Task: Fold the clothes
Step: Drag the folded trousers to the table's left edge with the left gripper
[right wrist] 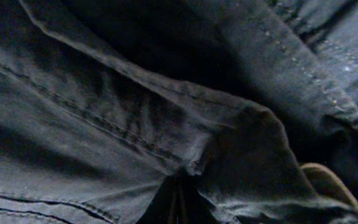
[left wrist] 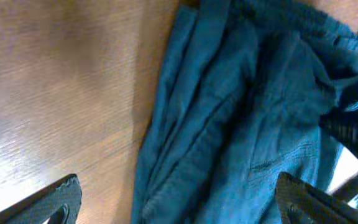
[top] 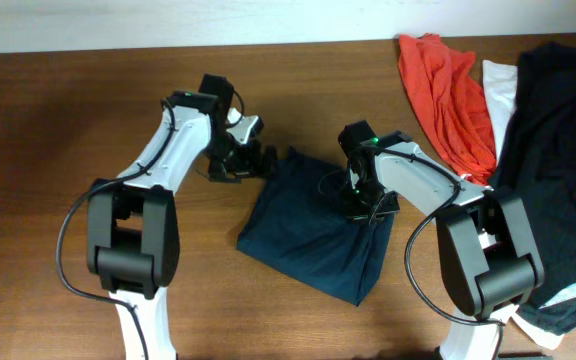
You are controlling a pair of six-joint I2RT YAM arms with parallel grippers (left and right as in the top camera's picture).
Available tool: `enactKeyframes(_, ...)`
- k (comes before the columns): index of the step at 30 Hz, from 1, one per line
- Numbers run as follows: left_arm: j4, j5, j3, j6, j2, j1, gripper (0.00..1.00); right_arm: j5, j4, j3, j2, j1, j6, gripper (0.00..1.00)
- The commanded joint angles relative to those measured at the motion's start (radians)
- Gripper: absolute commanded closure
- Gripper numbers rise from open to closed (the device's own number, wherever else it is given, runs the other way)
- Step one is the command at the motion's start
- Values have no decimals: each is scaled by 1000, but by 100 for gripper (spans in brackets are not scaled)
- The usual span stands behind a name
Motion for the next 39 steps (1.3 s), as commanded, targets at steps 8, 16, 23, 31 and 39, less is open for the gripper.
enactKeyframes(8, 260, -10, -215, 33, -23, -138, 1, 61, -29, -5, 18, -8, 8, 95)
enactKeyframes(16, 256, -71, -217, 29, -23, -135, 99, 62, -76, 41, -17, -8, 11, 95)
enactKeyframes(23, -31, -843, 5, -135, -27, 167, 100, 110, -321, 415, -229, -114, 8, 94)
enactKeyframes(31, -17, -1195, 231, 5, -27, 429, 100, 109, -367, 427, -269, -159, 9, 94)
enactKeyframes(39, 68, -1240, 257, 48, -27, 512, 100, 109, -373, 427, -269, -159, 9, 94)
